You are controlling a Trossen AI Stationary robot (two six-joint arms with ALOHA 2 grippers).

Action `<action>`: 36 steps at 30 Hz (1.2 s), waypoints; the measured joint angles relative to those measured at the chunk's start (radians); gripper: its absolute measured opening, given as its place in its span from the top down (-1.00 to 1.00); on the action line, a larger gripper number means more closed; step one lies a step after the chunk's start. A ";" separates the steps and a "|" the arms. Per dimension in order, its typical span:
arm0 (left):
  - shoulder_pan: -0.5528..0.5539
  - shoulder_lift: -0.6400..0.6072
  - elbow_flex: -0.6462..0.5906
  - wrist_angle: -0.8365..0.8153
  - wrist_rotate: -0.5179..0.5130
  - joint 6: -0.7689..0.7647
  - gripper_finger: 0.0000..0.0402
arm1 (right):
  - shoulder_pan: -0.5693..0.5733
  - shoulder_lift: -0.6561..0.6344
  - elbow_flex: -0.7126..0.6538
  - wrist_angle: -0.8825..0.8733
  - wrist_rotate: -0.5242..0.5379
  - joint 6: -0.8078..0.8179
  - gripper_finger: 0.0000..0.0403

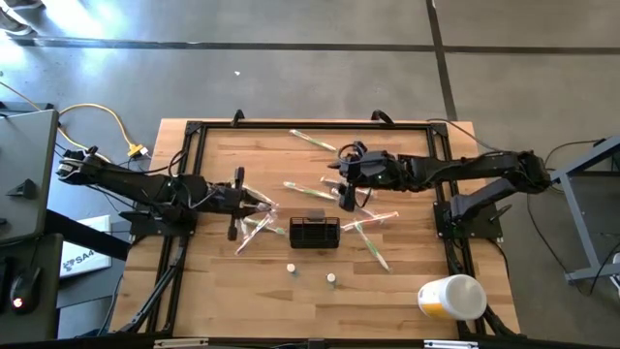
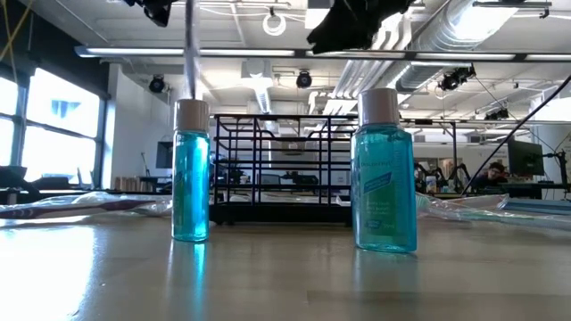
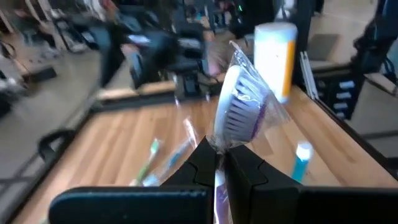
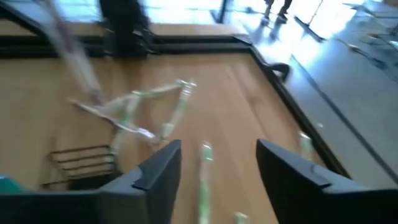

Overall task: Pick & Place toothbrushing station
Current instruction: Put the violet toothbrush into the wire organizer

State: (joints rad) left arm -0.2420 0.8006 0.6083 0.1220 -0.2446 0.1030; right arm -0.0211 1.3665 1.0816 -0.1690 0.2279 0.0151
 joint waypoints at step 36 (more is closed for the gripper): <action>0.000 0.398 0.145 0.402 -0.153 0.174 0.96 | 0.161 0.118 0.001 0.368 0.038 -0.194 0.09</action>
State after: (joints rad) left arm -0.2420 1.1984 0.7536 0.5244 -0.3977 0.2767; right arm 0.1396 1.4845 1.0824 0.1991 0.2664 -0.1789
